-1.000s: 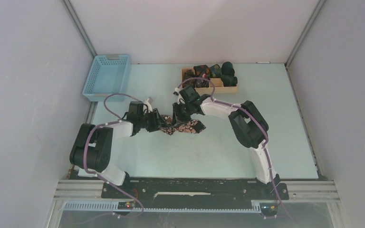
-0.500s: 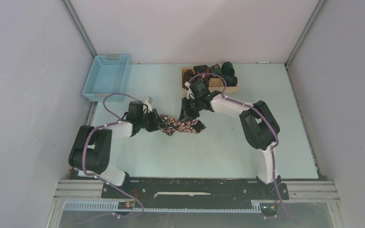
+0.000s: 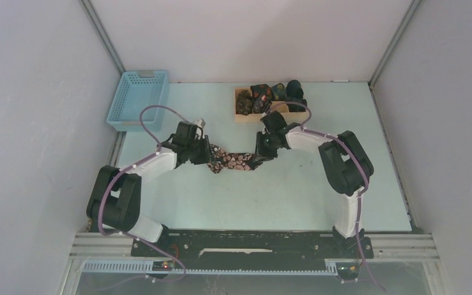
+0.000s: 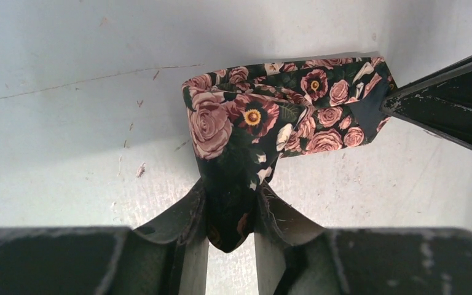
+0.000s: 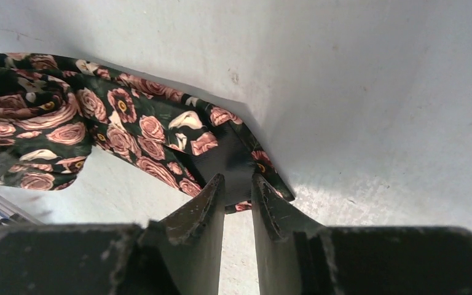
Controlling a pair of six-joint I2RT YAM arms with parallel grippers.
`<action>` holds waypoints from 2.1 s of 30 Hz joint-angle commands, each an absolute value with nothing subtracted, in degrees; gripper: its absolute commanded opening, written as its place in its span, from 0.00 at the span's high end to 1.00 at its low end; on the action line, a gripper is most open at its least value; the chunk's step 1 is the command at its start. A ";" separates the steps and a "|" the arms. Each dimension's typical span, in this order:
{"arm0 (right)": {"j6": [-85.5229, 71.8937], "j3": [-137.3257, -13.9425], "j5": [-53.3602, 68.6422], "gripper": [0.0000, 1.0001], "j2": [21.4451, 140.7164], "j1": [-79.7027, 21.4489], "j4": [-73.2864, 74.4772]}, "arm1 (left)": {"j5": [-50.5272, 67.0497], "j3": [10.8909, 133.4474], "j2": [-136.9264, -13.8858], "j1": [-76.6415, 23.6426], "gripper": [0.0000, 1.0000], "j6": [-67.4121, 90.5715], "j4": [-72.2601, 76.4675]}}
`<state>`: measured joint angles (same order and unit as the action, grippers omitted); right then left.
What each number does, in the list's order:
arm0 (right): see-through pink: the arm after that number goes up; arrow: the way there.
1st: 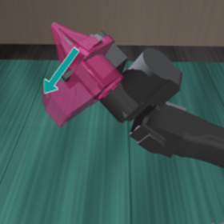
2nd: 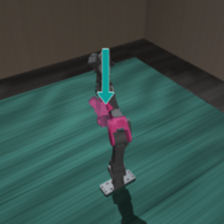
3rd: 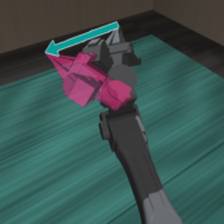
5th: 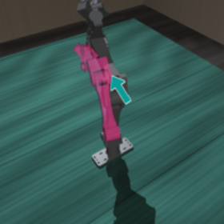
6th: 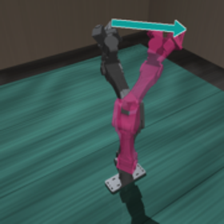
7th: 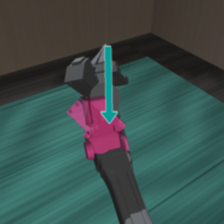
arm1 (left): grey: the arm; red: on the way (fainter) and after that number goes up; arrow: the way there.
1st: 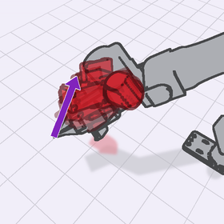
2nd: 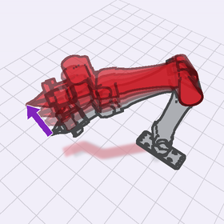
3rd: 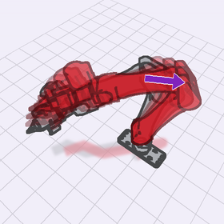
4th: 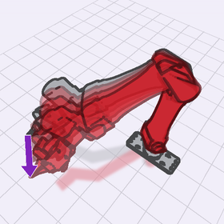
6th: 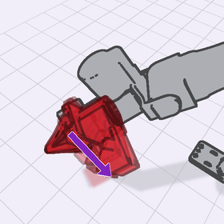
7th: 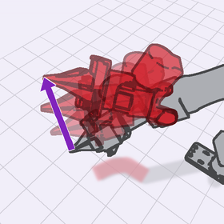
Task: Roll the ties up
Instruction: Roll the tie at the center of the board.
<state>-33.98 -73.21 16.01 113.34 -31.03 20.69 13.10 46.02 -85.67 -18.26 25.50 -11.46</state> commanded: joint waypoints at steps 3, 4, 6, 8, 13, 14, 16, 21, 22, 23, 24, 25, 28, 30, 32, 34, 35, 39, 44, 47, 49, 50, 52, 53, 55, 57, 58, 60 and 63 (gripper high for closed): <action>-35.11 -72.21 14.70 0.75 112.82 -32.14 19.39 | 2.45 51.54 -83.49 -21.53 0.71 21.95 -19.79; -35.08 -72.04 14.50 0.75 112.40 -32.17 19.39 | 0.54 52.43 -83.68 -22.21 0.71 21.66 -20.95; -35.03 -71.59 13.72 0.75 111.32 -31.96 19.34 | -3.68 54.87 -84.05 -23.82 0.71 20.94 -23.67; -35.15 -70.51 12.58 0.75 109.98 -31.44 18.82 | -6.92 56.96 -84.65 -25.19 0.71 20.39 -26.26; -37.45 -65.94 10.71 0.75 106.02 -28.90 16.08 | -15.60 61.67 -87.01 -28.78 0.71 19.33 -31.55; -38.05 -64.66 10.50 0.75 105.08 -28.32 15.35 | -16.85 62.56 -87.73 -29.51 0.71 18.98 -32.19; -39.02 -62.64 10.08 0.75 102.86 -27.33 13.87 | -19.54 64.16 -89.34 -30.90 0.71 18.81 -33.44; -40.50 -58.38 8.74 0.75 97.82 -25.55 10.82 | -24.85 66.95 -92.73 -33.38 0.72 18.98 -35.45; -40.76 -57.75 8.77 0.75 97.11 -25.19 10.34 | -25.87 67.57 -93.22 -33.88 0.72 18.98 -35.86; -40.87 -57.48 8.91 0.75 96.71 -24.99 9.95 | -27.09 68.16 -93.71 -34.45 0.72 18.96 -36.44; -40.95 -57.33 9.10 0.75 96.32 -24.81 9.80 | -29.02 68.85 -94.37 -35.08 0.72 19.05 -36.93; -40.94 -57.31 9.32 0.75 96.14 -24.78 9.76 | -29.96 69.56 -95.07 -35.41 0.72 19.15 -37.48; -40.94 -57.30 10.19 0.75 96.27 -24.76 9.60 | -31.72 70.77 -96.80 -35.75 0.72 19.96 -38.01; -40.88 -57.30 10.60 0.75 96.41 -24.78 9.62 | -32.63 71.01 -97.33 -35.77 0.72 21.09 -38.14; -40.87 -57.29 10.71 0.75 96.47 -24.70 9.59 | -33.30 70.85 -97.53 -35.77 0.73 22.43 -37.84; -40.87 -57.30 10.87 0.75 96.59 -24.69 9.62 | -33.91 70.63 -97.64 -35.77 0.73 23.94 -37.49; -40.86 -57.30 11.08 0.75 96.65 -24.70 9.52 | -34.44 70.66 -97.77 -35.77 0.72 24.73 -37.46; -40.90 -57.30 11.86 0.75 97.09 -24.70 9.27 | -36.69 71.65 -98.81 -35.85 0.72 26.24 -37.66; -41.05 -57.30 12.27 0.75 97.17 -24.57 9.17 | -41.60 74.03 -101.87 -36.18 0.71 26.51 -39.76; -41.13 -57.30 12.88 0.75 97.36 -24.61 8.95 | -44.47 76.17 -104.31 -36.30 0.71 26.38 -41.46; -41.14 -57.30 13.28 0.75 97.57 -24.53 8.72 | -45.53 77.19 -105.67 -36.46 0.71 26.20 -41.76; -41.18 -57.30 13.47 0.75 97.65 -24.48 8.64 | -46.10 77.70 -106.36 -36.59 0.71 26.12 -41.86; -41.22 -57.30 13.76 0.75 97.77 -24.52 8.58 | -47.65 78.95 -108.11 -36.86 0.71 26.20 -42.86; -41.23 -57.30 13.84 0.75 97.79 -24.51 8.55 | -48.39 79.60 -108.90 -37.02 0.71 26.26 -43.25; -41.22 -57.30 14.01 0.75 97.96 -24.41 8.48 | -49.95 80.69 -110.52 -37.43 0.71 26.34 -44.03; -41.29 -57.30 14.29 0.75 98.12 -24.43 8.39 | -51.30 81.61 -112.28 -37.73 0.71 26.35 -44.50; -41.31 -57.30 14.44 0.75 98.19 -24.43 8.34 | -51.90 82.16 -113.03 -37.95 0.71 26.44 -44.82; -41.44 -57.30 14.65 0.75 98.32 -24.42 8.20 | -52.27 83.00 -114.12 -38.36 0.71 26.57 -45.32; -41.39 -57.30 14.77 0.75 98.40 -24.34 8.09 | -52.36 83.85 -115.26 -39.16 0.71 26.63 -45.30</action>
